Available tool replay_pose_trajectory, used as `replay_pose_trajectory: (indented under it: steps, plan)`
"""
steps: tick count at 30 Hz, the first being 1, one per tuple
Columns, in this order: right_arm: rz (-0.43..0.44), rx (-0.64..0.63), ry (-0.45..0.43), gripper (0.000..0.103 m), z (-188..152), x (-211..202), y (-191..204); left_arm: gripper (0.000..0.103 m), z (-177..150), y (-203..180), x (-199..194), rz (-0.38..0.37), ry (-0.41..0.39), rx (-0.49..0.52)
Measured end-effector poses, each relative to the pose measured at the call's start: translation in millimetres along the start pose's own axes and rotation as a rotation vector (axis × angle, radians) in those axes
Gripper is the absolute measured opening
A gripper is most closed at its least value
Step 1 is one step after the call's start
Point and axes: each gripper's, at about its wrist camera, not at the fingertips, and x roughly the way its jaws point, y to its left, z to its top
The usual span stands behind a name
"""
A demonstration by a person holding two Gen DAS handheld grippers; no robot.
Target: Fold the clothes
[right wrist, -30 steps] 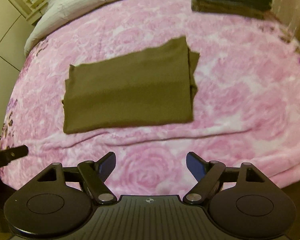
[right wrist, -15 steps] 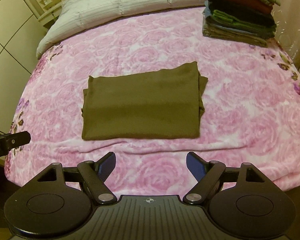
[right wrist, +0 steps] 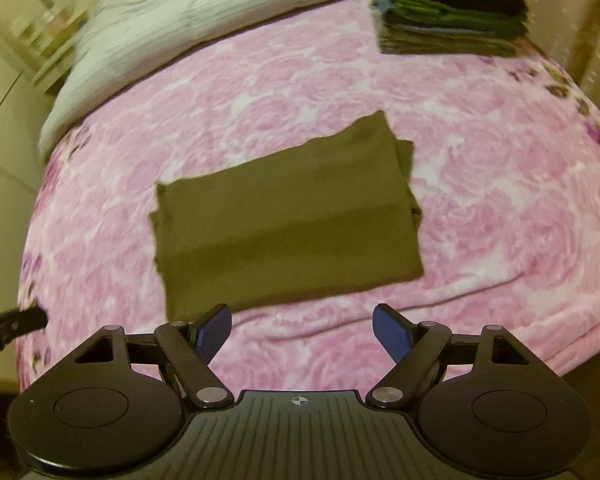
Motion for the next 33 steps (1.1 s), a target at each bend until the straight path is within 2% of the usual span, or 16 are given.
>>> replay_pose_trajectory:
  steps: [4,9,13,16,18,23,28,31,33]
  plan:
    - [-0.007,0.094,-0.002,0.081,1,23,-21,0.052,6,16,31,-0.014,0.039,0.018]
    - [0.044,0.169,-0.022,0.080,6,57,-55,0.048,8,21,71,-0.091,0.057,0.001]
    - [0.109,0.218,-0.102,0.080,24,86,-92,0.036,12,20,115,-0.129,0.064,-0.022]
    - [0.151,0.258,-0.150,0.080,42,114,-126,0.022,19,17,148,-0.165,0.045,-0.035]
    - [0.172,0.277,-0.162,0.080,55,135,-147,0.021,24,15,163,-0.193,0.023,-0.039]
    - [0.283,0.280,-0.117,0.080,73,182,-189,0.019,35,13,202,-0.252,-0.008,-0.054]
    - [0.442,0.285,-0.038,0.080,80,207,-213,0.017,40,25,230,-0.292,0.008,-0.142]
    - [0.518,0.320,-0.003,0.055,81,217,-224,0.017,38,31,244,-0.310,0.045,-0.194]
    - [0.553,0.355,0.014,0.055,82,226,-227,0.016,35,35,250,-0.314,0.061,-0.222]
